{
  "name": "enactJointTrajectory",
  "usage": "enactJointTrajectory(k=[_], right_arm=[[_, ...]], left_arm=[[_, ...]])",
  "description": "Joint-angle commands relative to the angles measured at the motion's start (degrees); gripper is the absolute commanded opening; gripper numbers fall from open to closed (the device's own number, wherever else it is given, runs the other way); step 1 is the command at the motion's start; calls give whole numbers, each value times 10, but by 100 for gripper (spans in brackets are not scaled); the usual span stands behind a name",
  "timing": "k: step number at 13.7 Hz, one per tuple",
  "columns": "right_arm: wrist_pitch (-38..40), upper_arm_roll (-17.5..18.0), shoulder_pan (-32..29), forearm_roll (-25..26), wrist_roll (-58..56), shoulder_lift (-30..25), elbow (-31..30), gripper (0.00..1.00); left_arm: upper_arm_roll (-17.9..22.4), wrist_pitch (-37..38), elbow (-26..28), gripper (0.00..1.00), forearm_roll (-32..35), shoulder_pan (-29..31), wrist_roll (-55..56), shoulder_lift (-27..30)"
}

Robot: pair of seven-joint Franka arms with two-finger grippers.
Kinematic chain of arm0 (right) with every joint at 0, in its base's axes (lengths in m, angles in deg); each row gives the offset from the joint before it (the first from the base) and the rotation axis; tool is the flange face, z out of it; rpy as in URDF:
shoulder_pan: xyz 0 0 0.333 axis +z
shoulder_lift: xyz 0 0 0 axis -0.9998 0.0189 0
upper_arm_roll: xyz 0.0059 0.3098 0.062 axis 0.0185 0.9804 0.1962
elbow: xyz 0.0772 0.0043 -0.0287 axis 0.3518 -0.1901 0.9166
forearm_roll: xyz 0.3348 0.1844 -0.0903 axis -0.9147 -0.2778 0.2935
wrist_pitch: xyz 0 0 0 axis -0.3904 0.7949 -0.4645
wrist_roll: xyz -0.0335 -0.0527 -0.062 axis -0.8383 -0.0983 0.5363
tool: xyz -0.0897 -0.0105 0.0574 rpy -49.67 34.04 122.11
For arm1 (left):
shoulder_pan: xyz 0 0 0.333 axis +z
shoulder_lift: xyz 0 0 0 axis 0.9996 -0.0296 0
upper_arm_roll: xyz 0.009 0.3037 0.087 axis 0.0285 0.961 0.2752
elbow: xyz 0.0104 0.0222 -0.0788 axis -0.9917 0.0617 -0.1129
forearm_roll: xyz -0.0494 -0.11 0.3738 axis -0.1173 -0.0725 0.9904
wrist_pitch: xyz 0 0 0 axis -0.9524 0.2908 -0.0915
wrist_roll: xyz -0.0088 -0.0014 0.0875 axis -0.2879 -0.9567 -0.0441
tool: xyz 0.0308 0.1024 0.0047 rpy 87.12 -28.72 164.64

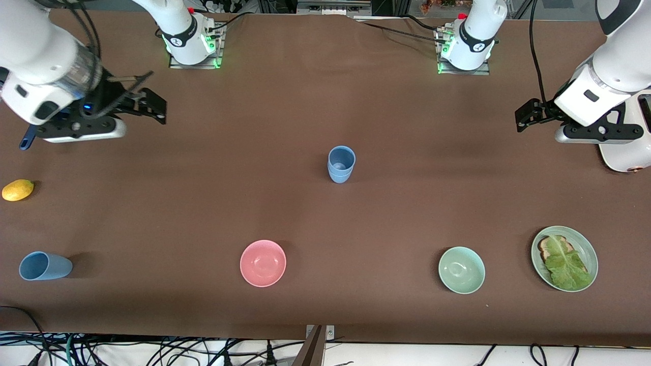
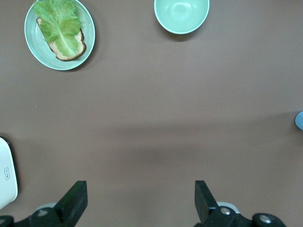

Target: Stack blue cups with both arms

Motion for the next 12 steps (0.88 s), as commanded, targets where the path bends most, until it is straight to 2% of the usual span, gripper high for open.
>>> enactJointTrajectory(k=[1,12], right_arm=[[8,7,-29,-2,-65,-24,-21,100],[9,3,-35,1,-66,-34,-32,100]], left_arm=[[2,11,-8,100,-4,-2,4,0],[1,12,-8,100,-4,-2,5,1]])
